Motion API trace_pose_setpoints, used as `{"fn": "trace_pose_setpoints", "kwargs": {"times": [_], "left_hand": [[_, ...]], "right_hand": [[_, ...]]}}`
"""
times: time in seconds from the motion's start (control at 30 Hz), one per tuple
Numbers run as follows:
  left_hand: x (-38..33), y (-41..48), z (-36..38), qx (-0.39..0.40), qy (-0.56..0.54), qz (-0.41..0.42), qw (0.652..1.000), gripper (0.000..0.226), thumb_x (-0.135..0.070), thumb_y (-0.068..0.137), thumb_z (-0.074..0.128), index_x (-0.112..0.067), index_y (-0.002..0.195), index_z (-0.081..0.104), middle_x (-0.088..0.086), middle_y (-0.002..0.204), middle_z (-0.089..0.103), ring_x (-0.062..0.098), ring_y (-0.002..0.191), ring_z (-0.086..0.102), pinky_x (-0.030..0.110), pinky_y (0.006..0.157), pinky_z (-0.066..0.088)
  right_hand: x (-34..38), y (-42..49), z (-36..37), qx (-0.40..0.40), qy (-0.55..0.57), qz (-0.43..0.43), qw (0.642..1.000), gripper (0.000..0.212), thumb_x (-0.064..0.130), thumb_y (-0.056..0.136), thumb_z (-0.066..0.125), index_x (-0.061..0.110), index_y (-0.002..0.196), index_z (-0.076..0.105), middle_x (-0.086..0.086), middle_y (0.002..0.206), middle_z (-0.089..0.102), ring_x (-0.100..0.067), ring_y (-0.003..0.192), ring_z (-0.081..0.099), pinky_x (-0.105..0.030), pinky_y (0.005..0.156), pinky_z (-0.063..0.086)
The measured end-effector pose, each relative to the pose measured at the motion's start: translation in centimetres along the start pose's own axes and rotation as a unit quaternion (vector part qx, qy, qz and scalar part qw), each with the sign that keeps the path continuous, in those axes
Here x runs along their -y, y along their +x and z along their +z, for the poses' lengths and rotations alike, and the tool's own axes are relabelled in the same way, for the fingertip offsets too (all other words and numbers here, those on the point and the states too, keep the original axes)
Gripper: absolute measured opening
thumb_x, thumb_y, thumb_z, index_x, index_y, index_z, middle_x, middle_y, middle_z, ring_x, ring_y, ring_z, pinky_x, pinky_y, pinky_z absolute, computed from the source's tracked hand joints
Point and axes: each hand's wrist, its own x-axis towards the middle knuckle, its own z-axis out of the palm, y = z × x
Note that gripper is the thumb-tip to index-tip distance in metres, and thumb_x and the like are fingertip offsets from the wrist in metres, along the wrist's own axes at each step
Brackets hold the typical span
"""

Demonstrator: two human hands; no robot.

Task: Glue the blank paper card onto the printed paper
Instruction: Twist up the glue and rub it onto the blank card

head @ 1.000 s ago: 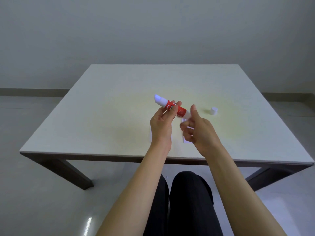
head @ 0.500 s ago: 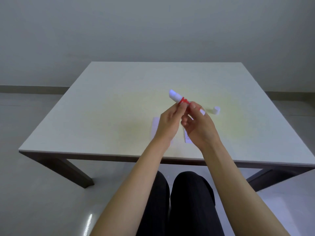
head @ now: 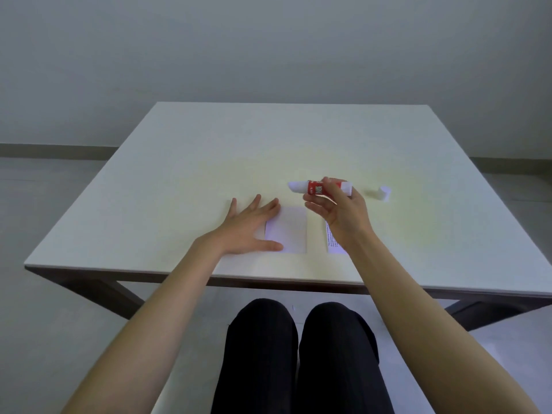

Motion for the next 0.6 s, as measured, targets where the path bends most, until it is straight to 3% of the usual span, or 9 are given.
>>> {"fn": "trace_pose_setpoints", "kwargs": {"times": [0.17,0.3,0.47,0.6], "left_hand": [[0.5,0.1,0.7,-0.02,0.013,0.012,1.0,0.099,-0.075,0.074,0.048,-0.031,0.152,0.005,-0.019,0.159,-0.003,0.011,0.146,-0.017,0.054,0.111,-0.023],[0.5,0.3,0.8,-0.029,0.002,0.013,1.0,0.105,-0.075,0.072,0.051,-0.031,0.152,0.0,-0.02,0.159,-0.001,0.01,0.146,-0.016,0.052,0.111,-0.023],[0.6,0.3,0.9,-0.037,-0.008,0.019,0.999,0.104,-0.076,0.071,0.052,-0.031,0.152,0.004,-0.02,0.16,0.002,0.009,0.147,-0.014,0.051,0.111,-0.023],[0.6,0.2,1.1,-0.046,-0.036,0.026,0.998,0.104,-0.077,0.069,0.054,-0.034,0.151,0.005,-0.022,0.159,0.003,0.007,0.146,-0.015,0.049,0.111,-0.024]], "right_hand": [[-2.0,-0.2,1.2,-0.025,-0.227,-0.05,0.972,0.008,0.007,0.084,0.063,0.006,0.09,0.068,-0.01,0.084,0.074,-0.026,0.073,0.072,-0.039,0.074,0.06],[-2.6,-0.5,1.6,-0.039,-0.424,-0.118,0.897,0.01,0.018,0.082,0.067,0.014,0.09,0.071,0.002,0.083,0.074,-0.014,0.079,0.069,-0.028,0.073,0.054],[-2.7,-1.3,2.1,-0.029,-0.48,-0.147,0.864,0.011,0.017,0.082,0.068,0.011,0.091,0.071,-0.003,0.08,0.074,-0.018,0.074,0.066,-0.015,0.061,0.044],[-2.7,-2.2,2.4,0.036,-0.493,-0.159,0.855,0.009,0.012,0.079,0.068,0.009,0.086,0.071,-0.007,0.075,0.073,-0.024,0.068,0.065,-0.034,0.063,0.052]]}}
